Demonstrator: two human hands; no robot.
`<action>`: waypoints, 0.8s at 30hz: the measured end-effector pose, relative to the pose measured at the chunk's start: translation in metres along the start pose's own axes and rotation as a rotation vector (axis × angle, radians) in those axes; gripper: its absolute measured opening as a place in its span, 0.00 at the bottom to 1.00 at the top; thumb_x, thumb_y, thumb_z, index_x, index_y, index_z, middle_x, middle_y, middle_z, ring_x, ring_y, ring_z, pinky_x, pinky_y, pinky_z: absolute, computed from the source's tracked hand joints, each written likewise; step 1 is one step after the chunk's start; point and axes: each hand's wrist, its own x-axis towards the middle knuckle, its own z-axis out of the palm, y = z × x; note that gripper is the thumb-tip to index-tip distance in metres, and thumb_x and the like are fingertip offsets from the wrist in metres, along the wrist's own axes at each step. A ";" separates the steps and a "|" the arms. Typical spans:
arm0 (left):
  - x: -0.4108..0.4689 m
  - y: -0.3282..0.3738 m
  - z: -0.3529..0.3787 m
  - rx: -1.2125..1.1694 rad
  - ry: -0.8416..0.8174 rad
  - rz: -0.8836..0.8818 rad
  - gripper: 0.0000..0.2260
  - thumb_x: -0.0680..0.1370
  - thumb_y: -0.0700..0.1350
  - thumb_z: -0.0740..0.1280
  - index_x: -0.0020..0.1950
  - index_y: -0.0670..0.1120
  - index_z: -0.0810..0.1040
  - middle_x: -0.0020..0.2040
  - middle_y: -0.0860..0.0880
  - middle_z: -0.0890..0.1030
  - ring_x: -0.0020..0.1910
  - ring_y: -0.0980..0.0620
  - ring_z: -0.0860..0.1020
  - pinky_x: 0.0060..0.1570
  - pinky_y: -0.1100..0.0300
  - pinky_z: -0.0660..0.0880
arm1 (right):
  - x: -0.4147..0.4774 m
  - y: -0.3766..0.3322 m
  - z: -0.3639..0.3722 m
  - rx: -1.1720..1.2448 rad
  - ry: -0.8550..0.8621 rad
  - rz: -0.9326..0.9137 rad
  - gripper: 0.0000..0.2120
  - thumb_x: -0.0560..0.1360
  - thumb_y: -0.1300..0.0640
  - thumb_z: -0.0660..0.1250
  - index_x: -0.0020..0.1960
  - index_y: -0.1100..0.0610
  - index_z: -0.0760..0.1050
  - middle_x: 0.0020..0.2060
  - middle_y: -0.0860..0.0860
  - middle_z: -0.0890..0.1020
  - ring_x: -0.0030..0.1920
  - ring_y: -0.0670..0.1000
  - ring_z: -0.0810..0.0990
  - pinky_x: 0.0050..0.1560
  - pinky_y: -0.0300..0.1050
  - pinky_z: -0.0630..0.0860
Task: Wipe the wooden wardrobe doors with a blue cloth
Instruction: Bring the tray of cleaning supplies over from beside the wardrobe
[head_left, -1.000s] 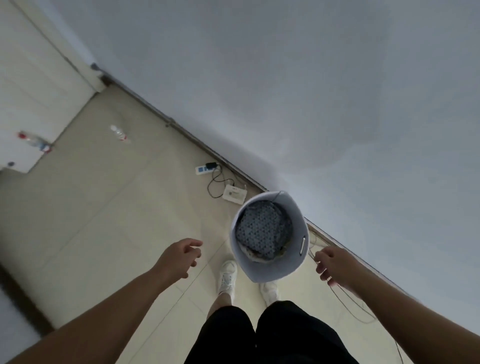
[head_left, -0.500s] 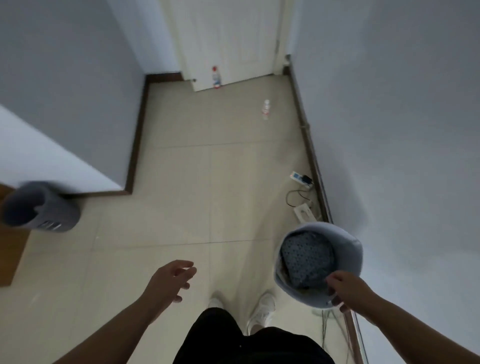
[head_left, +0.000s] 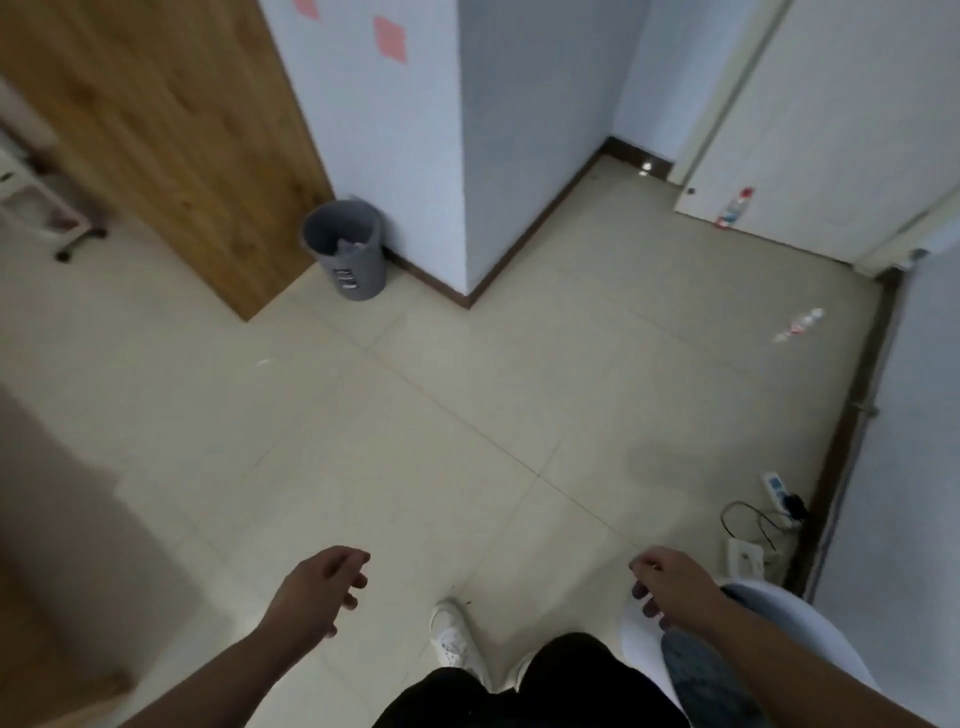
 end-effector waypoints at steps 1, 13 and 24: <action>0.000 -0.012 -0.009 -0.016 0.003 -0.023 0.07 0.82 0.52 0.67 0.50 0.57 0.84 0.44 0.56 0.87 0.42 0.50 0.85 0.31 0.58 0.76 | 0.003 -0.014 0.008 -0.027 0.002 -0.026 0.08 0.82 0.58 0.62 0.51 0.59 0.78 0.40 0.60 0.83 0.30 0.54 0.76 0.28 0.42 0.71; -0.022 -0.079 -0.036 -0.376 0.192 -0.273 0.07 0.83 0.51 0.67 0.53 0.51 0.84 0.47 0.49 0.87 0.46 0.46 0.86 0.39 0.56 0.79 | 0.052 -0.139 0.048 -0.382 -0.157 -0.131 0.07 0.80 0.58 0.63 0.57 0.52 0.75 0.40 0.59 0.84 0.28 0.52 0.76 0.28 0.42 0.69; -0.060 -0.104 -0.035 -0.624 0.397 -0.438 0.06 0.83 0.48 0.66 0.53 0.52 0.84 0.47 0.48 0.87 0.44 0.47 0.85 0.36 0.57 0.77 | 0.068 -0.332 0.133 -0.582 -0.352 -0.317 0.09 0.80 0.59 0.60 0.52 0.61 0.78 0.40 0.59 0.81 0.30 0.54 0.74 0.28 0.41 0.68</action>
